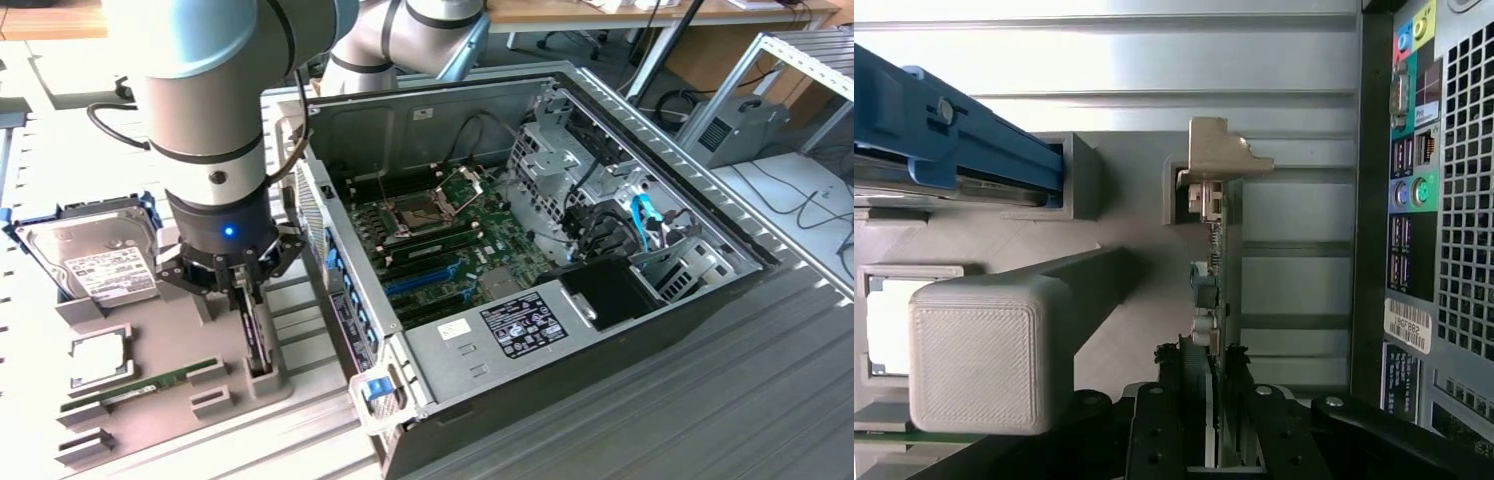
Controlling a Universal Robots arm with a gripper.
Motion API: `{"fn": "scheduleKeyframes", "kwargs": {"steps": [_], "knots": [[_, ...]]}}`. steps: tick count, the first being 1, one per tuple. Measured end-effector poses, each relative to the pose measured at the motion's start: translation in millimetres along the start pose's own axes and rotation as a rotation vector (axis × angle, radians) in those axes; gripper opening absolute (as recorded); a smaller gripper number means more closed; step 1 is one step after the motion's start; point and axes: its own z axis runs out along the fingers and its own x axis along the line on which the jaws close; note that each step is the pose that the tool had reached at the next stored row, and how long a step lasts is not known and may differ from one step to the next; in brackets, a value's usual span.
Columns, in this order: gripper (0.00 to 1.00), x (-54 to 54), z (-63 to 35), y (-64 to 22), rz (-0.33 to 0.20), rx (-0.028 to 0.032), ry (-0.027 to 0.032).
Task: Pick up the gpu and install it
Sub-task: 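Pick up the gpu and move the gpu toward the slot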
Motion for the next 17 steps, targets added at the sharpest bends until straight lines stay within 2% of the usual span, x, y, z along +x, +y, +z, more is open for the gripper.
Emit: {"fn": "scheduleKeyframes", "kwargs": {"steps": [7, 8, 9, 11, 12, 17], "knots": [[0.29, 0.0, 0.0, 0.8, 0.0, -0.0005, 0.0001], [0.3, 0.0, 0.0, 0.8, 0.0, -0.0006, 0.0], [0.36, 0.0, 0.0, 0.9, 0.0, -0.0007, 0.0], [0.36, 0.0, 0.0, 1.1, 0.0, -0.0008, 0.0], [0.42, 0.0, 0.0, 1.3, 0.0, -0.0008, 0.0], [0.42, 0.1, -1.5, 1.5, 0.0, -0.0009, 0.0]]}}
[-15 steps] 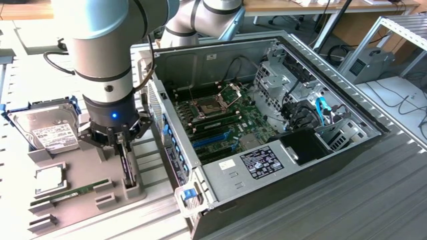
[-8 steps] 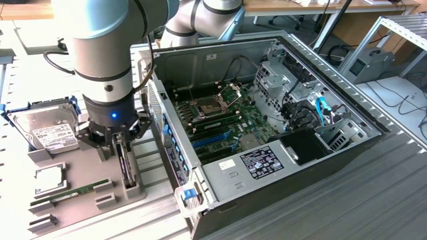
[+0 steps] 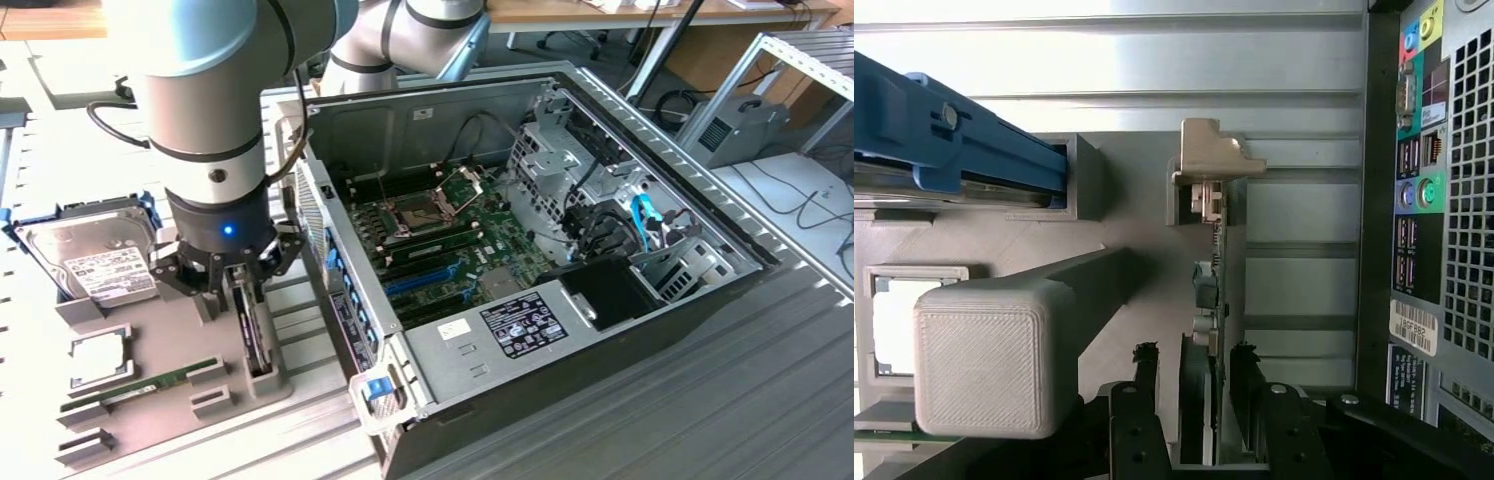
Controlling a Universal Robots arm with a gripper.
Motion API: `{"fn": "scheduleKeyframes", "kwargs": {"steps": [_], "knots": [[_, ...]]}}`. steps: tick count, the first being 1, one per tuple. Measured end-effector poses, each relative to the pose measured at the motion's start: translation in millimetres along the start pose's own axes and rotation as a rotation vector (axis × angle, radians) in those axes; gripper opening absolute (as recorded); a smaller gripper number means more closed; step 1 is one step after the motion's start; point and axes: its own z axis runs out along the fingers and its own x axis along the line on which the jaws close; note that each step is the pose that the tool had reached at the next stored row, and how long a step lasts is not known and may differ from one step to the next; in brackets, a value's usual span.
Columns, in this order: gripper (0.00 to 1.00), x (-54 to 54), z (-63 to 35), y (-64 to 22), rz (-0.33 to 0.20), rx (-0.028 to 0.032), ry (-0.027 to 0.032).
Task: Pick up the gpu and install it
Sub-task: 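Pick up the gpu and move the gpu toward the slot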
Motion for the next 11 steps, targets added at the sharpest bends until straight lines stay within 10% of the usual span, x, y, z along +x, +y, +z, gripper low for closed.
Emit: {"fn": "scheduleKeyframes", "kwargs": {"steps": [11], "knots": [[0.41, 0.2, -4.8, 1.0, 0.0, -0.0063, -0.0011]]}}
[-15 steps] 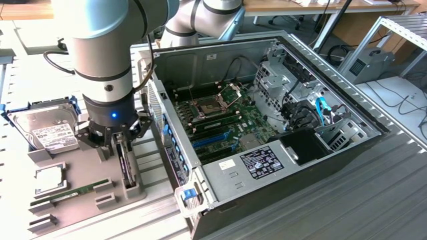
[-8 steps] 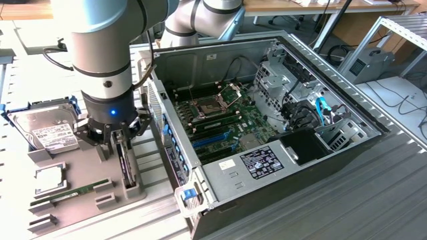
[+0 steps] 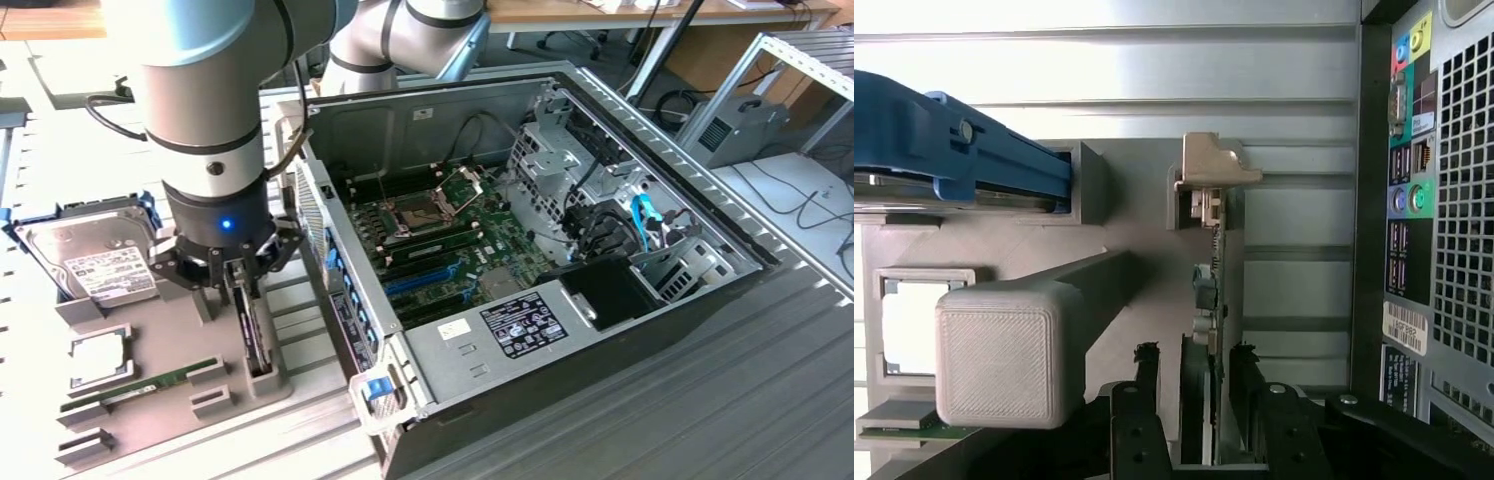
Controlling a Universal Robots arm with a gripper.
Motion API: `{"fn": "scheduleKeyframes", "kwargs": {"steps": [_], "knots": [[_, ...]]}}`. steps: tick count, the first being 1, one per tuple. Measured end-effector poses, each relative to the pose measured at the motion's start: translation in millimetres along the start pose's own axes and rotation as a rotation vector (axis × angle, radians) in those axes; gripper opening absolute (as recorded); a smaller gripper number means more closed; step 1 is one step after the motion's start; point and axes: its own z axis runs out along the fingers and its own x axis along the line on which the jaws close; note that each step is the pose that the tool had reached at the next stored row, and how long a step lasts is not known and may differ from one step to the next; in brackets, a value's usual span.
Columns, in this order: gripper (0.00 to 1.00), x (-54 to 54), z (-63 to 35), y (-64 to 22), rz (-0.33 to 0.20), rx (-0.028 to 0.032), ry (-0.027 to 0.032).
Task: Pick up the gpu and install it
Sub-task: 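Pick up the gpu and move the gpu toward the slot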
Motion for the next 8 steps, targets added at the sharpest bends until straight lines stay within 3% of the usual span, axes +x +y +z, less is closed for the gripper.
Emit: {"fn": "scheduleKeyframes", "kwargs": {"steps": [2, 8], "knots": [[0.27, 0.0, 0.0, 0.3, 0.0, -0.0003, 0.0], [0.27, 0.0, 0.0, 0.9, 0.0, -0.0008, 0.0]]}}
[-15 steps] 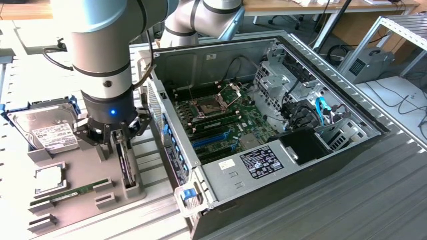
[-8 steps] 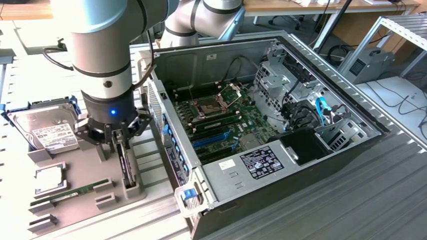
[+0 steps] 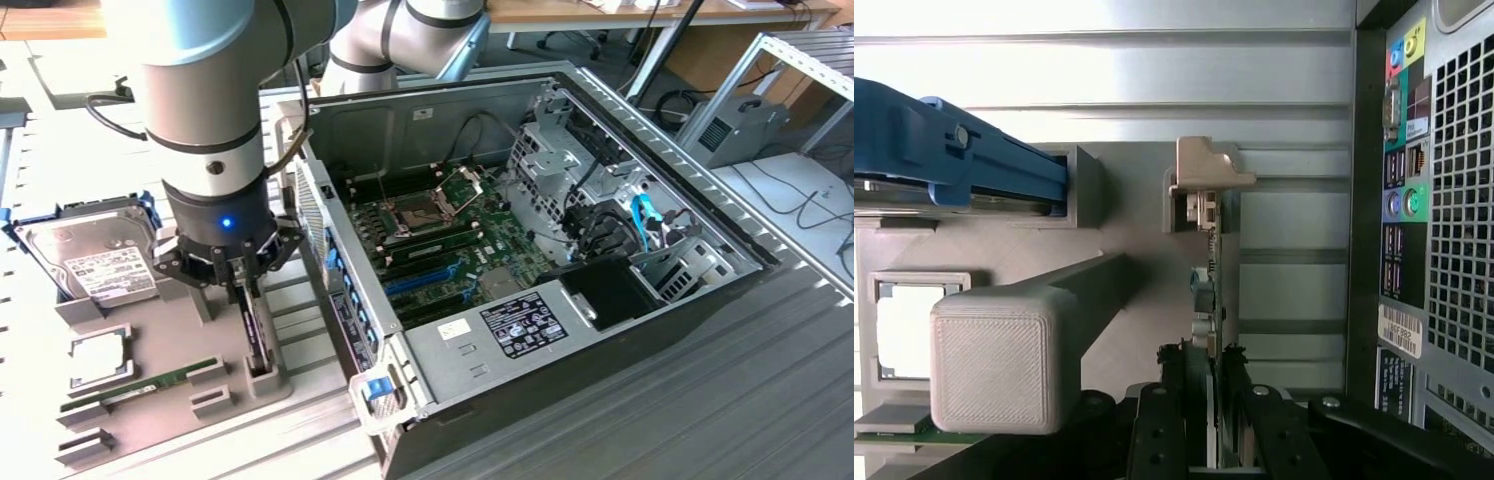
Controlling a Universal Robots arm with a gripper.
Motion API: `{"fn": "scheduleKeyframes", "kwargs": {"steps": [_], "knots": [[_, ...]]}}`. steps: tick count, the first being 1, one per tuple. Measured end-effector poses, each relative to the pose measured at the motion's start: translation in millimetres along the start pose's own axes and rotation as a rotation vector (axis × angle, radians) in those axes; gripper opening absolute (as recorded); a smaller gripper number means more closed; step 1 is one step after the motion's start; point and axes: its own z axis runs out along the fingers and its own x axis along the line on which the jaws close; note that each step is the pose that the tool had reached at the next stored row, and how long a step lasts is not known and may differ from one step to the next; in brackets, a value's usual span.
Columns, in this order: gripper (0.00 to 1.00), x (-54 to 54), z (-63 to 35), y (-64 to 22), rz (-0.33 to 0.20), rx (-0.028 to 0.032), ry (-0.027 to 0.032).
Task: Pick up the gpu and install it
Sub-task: 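Pick up the gpu and move the gpu toward the slot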
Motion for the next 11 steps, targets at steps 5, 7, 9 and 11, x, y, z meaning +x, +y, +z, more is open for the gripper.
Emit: {"fn": "scheduleKeyframes", "kwargs": {"steps": [5, 7, 9, 11], "knots": [[0.27, 0.0, 0.0, 0.7, 0.0, -0.0005, 0.0], [0.27, 0.0, 0.0, 1.1, 0.0, -0.001, 0.0], [0.27, 0.0, 0.0, 1.6, 0.0, -0.0014, 0.0], [0.27, 0.0, 0.0, 1.8, 0.0, -0.0016, 0.0]]}}
